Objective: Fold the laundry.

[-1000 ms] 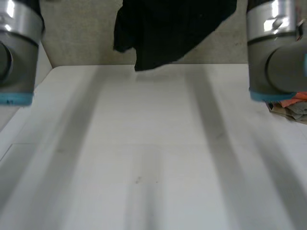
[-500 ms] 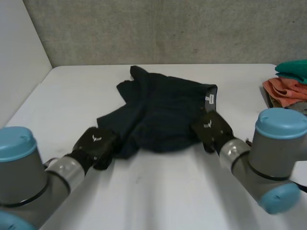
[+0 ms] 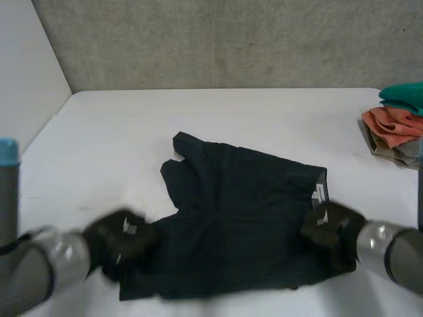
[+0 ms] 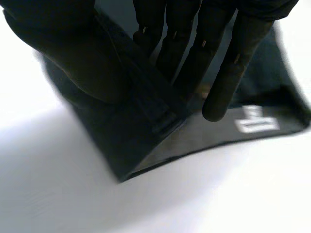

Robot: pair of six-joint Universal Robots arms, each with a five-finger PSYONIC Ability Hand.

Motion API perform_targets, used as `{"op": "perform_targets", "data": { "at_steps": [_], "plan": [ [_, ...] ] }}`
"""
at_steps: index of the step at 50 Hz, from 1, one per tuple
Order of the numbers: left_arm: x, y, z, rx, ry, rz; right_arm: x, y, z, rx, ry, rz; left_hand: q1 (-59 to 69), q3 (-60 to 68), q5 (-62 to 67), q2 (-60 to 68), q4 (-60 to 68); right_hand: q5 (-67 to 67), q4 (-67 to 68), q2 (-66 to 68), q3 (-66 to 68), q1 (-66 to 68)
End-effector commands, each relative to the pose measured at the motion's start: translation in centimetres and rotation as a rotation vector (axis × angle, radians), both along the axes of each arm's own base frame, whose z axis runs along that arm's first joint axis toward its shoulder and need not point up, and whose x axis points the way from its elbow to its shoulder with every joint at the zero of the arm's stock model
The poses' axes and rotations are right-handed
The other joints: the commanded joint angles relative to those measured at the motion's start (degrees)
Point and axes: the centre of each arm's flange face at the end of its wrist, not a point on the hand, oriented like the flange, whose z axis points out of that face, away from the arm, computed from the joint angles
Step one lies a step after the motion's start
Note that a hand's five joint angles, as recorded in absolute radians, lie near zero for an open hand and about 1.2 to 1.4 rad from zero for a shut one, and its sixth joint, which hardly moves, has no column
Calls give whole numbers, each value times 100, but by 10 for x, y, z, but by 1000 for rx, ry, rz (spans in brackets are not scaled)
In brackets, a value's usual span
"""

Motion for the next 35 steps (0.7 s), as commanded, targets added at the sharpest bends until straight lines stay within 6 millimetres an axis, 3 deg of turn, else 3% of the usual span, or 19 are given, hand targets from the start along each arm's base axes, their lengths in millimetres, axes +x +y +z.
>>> {"op": "perform_targets", "data": {
  "at_steps": [1,8,12,13,16,17,19,20,21,24,27,30,34,35],
  "plan": [
    [-49,-92,8,-393,209,93,7,-64,7,-198,-226,-275,1314,1143,1211,1116,1103,1280,1115,1252,1148,1563],
    [-59,-122,0,-419,205,169,22,-81,-1,-295,-263,-240,1314,1143,1211,1116,1103,1280,1115,1252,1148,1563],
    [-63,-147,28,-524,269,180,44,-109,29,-496,-341,-186,1314,1143,1211,1116,1103,1280,1115,1252,1148,1563],
    [-62,-161,53,-619,331,197,55,-120,53,-601,-419,-175,1314,1143,1211,1116,1103,1280,1115,1252,1148,1563],
    [-59,-174,102,-783,468,226,70,-133,97,-778,-575,-158,1314,1143,1211,1116,1103,1280,1115,1252,1148,1563],
    [-56,-177,135,-885,587,241,77,-136,130,-899,-697,-137,1314,1143,1211,1116,1103,1280,1115,1252,1148,1563],
    [-49,-177,171,-993,722,251,82,-135,161,-1019,-812,-106,1314,1143,1211,1116,1103,1280,1115,1252,1148,1563],
    [-41,-172,205,-1103,854,242,83,-134,177,-1089,-879,-90,1314,1143,1211,1116,1103,1280,1115,1252,1148,1563],
    [-37,-169,221,-1153,916,234,83,-131,202,-1203,-984,-64,1314,1143,1211,1116,1103,1280,1115,1252,1148,1563],
    [-28,-155,253,-1242,1087,181,83,-122,232,-1352,-1141,-14,1314,1143,1211,1116,1103,1280,1115,1252,1148,1563],
    [-26,-149,255,-1219,1105,167,85,-120,235,-1361,-1175,-7,1314,1143,1211,1116,1103,1280,1115,1252,1148,1563],
    [-25,-150,236,-1135,1058,184,90,-122,222,-1299,-1146,-15,1314,1143,1211,1116,1103,1280,1115,1252,1148,1563],
    [-20,-155,193,-987,961,243,91,-127,191,-1170,-1063,-42,1314,1143,1211,1116,1103,1280,1115,1252,1148,1563],
    [-18,-156,172,-920,916,267,92,-127,177,-1114,-1030,-44,1314,1143,1211,1116,1103,1280,1115,1252,1148,1563]
  ]
}}
